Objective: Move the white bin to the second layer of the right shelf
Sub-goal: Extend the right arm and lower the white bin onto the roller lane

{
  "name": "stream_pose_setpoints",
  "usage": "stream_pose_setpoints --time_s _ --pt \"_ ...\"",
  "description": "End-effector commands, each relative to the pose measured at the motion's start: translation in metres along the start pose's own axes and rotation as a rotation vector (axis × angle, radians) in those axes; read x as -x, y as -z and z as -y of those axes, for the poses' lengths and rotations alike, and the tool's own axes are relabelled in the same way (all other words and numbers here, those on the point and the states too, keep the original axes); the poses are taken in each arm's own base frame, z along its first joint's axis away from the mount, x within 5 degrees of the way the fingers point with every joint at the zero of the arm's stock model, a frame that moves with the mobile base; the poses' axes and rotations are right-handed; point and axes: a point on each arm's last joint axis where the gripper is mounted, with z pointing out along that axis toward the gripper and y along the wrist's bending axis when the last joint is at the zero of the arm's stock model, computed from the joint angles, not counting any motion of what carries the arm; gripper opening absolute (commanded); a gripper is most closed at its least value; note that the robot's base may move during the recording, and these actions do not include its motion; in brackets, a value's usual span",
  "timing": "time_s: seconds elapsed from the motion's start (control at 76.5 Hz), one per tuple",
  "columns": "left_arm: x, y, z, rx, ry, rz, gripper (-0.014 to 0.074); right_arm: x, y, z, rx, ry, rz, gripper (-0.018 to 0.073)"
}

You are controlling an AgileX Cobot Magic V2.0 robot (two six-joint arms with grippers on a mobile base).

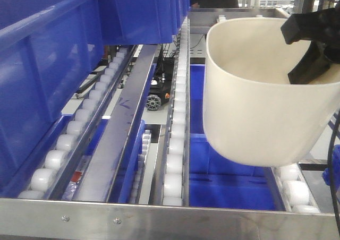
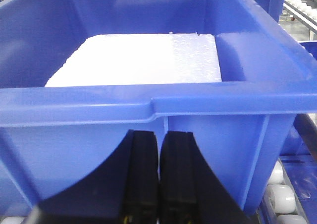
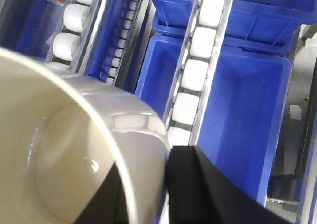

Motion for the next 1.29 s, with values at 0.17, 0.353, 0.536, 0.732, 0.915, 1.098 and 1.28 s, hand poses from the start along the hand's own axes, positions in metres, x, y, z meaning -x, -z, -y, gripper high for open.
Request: stream_pose_setpoints --time_s 0.17,0.353,0.536,0.732,0.915,1.098,1.28 --pt "-0.004 -0.001 0.0 -0.003 0.005 0.065 0.0085 0.017 0.006 -0.015 0.059 0.026 0.119 0.0056" --pt "-0.004 -0.001 0.0 -0.003 0.005 0.065 0.0085 0.012 -0.008 -0.015 0.051 0.03 0.068 0.0056" --pt "-0.004 -0.001 0.0 -0.003 0.005 0.065 0.0085 0.008 -0.021 -0.015 0.04 0.031 0.027 0.0056" --pt "-0.004 -0.001 0.0 -0.003 0.005 0.065 0.0085 0.005 -0.029 -0.014 0.032 0.031 -0.004 0.0056" --pt "-0.004 -0.001 0.0 -0.003 0.005 0.065 0.0085 0.002 -0.034 -0.013 0.028 0.031 -0.021 0.0056" --pt "-0.004 -0.001 0.0 -0.003 0.005 0.065 0.0085 0.002 -0.034 -0.013 0.028 0.031 -0.024 0.0056" --pt "-0.004 -0.001 0.0 -0.003 0.005 0.065 0.0085 0.002 -0.034 -0.013 0.027 0.031 -0.024 0.0056"
